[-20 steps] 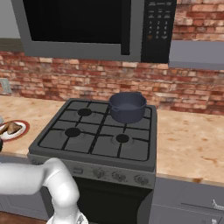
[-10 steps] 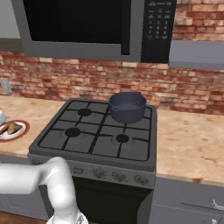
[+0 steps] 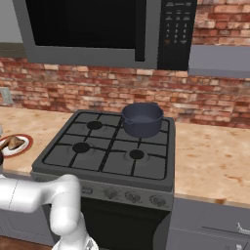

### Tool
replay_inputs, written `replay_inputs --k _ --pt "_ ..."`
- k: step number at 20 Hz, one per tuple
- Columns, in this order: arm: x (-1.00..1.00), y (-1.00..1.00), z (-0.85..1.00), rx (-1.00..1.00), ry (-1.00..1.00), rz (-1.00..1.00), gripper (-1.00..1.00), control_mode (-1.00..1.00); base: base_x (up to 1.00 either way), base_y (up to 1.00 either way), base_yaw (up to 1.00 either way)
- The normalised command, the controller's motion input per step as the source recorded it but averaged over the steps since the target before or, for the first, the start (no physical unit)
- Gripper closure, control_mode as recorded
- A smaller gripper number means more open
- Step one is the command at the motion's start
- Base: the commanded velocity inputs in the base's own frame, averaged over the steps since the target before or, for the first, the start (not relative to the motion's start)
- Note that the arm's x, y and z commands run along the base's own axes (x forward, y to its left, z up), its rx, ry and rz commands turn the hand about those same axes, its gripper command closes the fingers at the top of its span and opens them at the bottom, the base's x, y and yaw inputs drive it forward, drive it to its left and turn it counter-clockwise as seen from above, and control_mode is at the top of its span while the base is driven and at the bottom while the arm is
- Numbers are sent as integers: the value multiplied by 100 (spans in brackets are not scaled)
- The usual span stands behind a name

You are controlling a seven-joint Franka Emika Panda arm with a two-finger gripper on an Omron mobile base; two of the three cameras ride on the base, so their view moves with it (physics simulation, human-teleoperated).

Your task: Retrieve the frozen meat and place it in the pot on a burner. Then turn the burner on.

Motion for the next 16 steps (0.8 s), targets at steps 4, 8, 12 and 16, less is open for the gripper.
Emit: replay_inputs --k 4,8,12,16 --pt "1 17 -27 -1 0 -13 -100 -100 0 0 0" --pt "2 8 -41 -3 0 -13 -100 -100 0 0 0" --pt "9 0 -35 -3 0 -9 -100 -100 0 0 0" --pt "3 0 -23 -3 2 -3 -100 -100 0 0 0"
